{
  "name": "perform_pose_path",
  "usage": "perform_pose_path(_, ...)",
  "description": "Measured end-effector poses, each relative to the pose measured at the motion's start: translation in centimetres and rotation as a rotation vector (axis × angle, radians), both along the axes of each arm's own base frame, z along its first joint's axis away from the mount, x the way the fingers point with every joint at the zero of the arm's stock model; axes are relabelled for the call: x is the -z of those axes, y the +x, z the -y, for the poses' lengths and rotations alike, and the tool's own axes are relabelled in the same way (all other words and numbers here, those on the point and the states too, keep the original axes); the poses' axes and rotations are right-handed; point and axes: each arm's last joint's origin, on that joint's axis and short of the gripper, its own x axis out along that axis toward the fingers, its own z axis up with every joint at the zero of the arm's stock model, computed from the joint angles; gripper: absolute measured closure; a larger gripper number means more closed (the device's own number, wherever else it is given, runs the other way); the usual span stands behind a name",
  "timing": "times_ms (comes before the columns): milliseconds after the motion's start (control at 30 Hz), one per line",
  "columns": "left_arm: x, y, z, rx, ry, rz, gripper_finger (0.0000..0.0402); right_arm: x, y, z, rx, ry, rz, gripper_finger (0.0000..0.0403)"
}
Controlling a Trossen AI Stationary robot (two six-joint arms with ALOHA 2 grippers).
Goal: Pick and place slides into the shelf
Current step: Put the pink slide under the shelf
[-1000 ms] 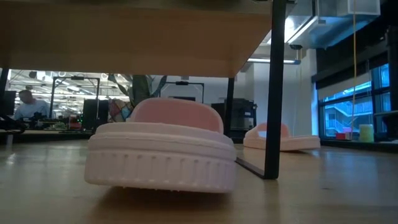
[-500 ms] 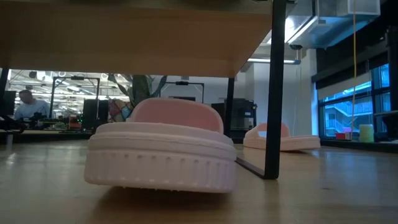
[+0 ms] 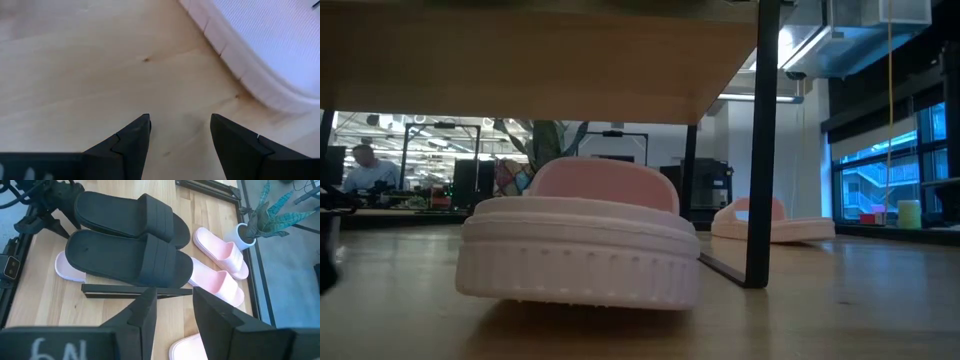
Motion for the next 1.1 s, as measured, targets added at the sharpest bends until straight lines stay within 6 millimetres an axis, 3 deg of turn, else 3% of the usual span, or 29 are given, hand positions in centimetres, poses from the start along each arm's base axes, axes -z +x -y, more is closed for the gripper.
perform_pose_path(567,0.1,4.8,-1.8,0.108,0.044,0.114,0.0201,0.0,0.0,0.0,0.0,0.002,-0.001,0.0274)
perform_pose_path(900,0.1,4.3,-1.4,0.122,0.041,0.111,0.0201,0.0,0.0,0.0,0.002,0.005,0.0,0.0274)
perform_pose_path(1100,-0.2,2.2,0.7,0.17,-0.023,0.078,0.0201,0.0,0.0,0.0,0.021,0.023,0.007,0.0274)
